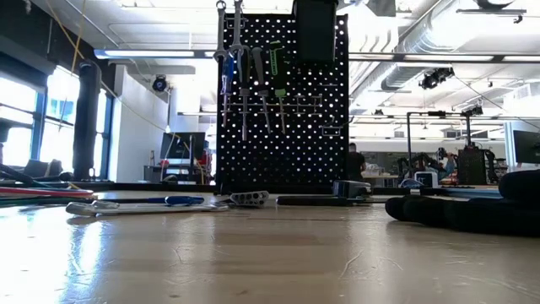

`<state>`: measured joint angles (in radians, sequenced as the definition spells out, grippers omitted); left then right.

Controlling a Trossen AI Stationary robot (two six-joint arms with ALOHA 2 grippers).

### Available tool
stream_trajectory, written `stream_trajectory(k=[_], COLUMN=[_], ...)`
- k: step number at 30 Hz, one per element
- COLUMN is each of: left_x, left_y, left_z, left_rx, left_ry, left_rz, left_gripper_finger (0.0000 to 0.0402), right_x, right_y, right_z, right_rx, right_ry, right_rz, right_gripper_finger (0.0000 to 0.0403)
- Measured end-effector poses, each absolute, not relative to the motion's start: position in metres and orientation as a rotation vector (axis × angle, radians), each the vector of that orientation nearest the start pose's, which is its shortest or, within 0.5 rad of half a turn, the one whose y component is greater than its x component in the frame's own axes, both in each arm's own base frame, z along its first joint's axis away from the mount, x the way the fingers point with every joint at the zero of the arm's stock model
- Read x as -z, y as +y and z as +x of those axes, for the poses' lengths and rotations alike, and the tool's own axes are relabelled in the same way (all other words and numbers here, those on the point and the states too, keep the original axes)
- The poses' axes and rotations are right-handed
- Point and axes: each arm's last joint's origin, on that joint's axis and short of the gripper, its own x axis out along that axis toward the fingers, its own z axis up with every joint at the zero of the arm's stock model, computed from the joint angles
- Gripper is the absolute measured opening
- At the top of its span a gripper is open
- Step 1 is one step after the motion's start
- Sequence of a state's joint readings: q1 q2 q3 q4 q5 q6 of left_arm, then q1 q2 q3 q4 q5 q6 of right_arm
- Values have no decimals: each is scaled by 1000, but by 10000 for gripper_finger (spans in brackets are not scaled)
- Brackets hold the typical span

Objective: Hang tools onto peg board
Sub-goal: Put the socket into the black bin on the peg board

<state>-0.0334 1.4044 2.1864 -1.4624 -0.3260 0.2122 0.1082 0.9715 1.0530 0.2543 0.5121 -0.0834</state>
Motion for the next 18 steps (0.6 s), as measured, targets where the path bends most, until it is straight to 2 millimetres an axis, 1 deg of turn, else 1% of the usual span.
stream_trajectory(k=[3, 6, 10, 14, 18], left_x=[-519, -519, -519, -519, -519], left_y=[3, 3, 3, 3, 3], left_z=[182, 182, 182, 182, 182], left_rx=[-210, -209, -210, -210, -210], left_ry=[700, 699, 698, 698, 698], left_rz=[324, 324, 324, 324, 324], left_gripper_finger=[197, 197, 197, 197, 197], right_x=[-459, -479, -504, -526, -545], right_y=[1, -6, -22, -42, -62], right_z=[206, 219, 234, 242, 243], right_rx=[437, 460, 502, 569, 596], right_ry=[-289, -237, -186, -125, -99], right_rz=[-38, -76, -99, -101, -60], right_gripper_finger=[76, 76, 76, 76, 76])
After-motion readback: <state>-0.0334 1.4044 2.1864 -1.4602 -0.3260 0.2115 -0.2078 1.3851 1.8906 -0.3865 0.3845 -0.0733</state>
